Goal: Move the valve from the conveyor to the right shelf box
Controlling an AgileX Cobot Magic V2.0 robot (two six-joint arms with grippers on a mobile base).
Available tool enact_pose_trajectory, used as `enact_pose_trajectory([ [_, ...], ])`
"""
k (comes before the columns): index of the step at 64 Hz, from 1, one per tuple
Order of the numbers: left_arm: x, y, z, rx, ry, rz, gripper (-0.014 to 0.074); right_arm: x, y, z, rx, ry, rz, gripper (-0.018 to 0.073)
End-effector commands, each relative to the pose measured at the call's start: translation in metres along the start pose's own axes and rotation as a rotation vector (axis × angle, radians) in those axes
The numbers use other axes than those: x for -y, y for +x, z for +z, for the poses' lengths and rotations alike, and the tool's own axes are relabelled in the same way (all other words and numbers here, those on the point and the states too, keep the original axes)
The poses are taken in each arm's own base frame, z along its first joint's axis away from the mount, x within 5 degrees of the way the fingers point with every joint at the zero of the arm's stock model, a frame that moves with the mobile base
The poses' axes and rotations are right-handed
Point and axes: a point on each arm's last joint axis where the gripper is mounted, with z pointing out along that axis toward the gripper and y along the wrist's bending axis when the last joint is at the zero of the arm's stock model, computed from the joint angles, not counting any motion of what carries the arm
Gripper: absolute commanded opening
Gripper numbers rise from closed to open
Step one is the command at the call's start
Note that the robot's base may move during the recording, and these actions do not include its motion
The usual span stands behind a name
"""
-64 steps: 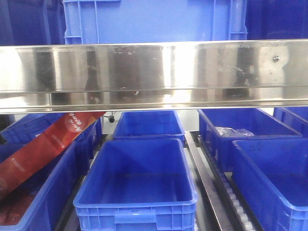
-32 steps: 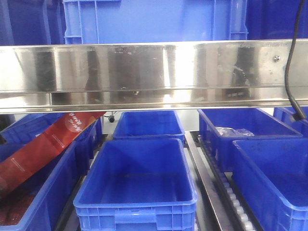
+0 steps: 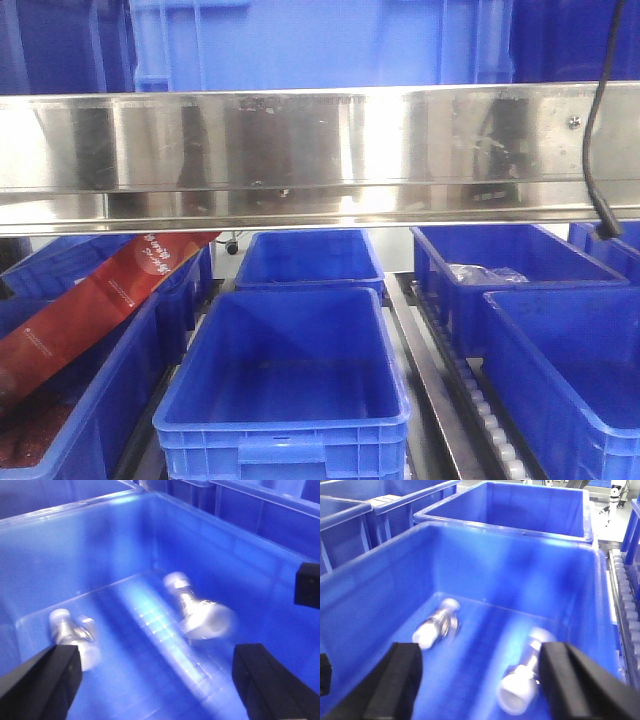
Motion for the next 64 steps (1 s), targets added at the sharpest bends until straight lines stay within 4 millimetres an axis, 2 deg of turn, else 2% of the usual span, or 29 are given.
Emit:
enact_pose_trajectory([
  [1, 0.003, -0.009, -0.008, 0.044, 0.007, -0.011, 0.0398, -0.001, -0.012, -0.013, 0.056, -0.001, -0.009, 0.0268],
  [7, 0.003, -0.008, -0.008, 0.039, 0.008, -0.011, 0.0144, -0.002, -0.012, -0.015, 0.039, -0.008, 0.002, 0.0053],
  [12, 0.003, -0.010, -0.008, 0.054, 0.005, -0.012, -0.0113, -0.003, -0.011, -0.015, 0.033, -0.016, 0.015, -0.0138],
  [13, 0.003, -0.011, -0.008, 0.064, 0.004, -0.010, -0.0109, -0.003, -0.012, -0.015, 0.037, -0.015, 0.014, -0.0169],
  [21, 0.002, -0.017, -0.014, 0.102, -0.003, -0.009, -0.0111, -0.005, -0.018, -0.023, 0.064, -0.039, 0.056, -0.0163],
  [32, 0.008, -0.035, -0.049, 0.159, 0.026, -0.034, -0.0111, -0.006, -0.028, -0.047, 0.086, -0.045, 0.053, -0.0163],
  [39, 0.011, -0.036, -0.062, 0.187, 0.047, -0.063, -0.0111, -0.006, -0.027, -0.057, 0.087, -0.038, 0.044, -0.0164],
  [50, 0.011, -0.021, -0.080, 0.205, 0.024, -0.074, -0.0111, -0.004, -0.014, -0.086, 0.212, -0.021, 0.046, -0.0163],
  [56, 0.010, -0.010, -0.099, 0.245, 0.001, -0.083, -0.0111, -0.003, 0.003, -0.101, 0.234, -0.009, 0.037, -0.0163],
  [64, 0.011, 0.017, -0.121, 0.266, -0.025, -0.083, -0.0111, -0.001, 0.028, -0.122, 0.239, 0.009, 0.003, -0.0163],
])
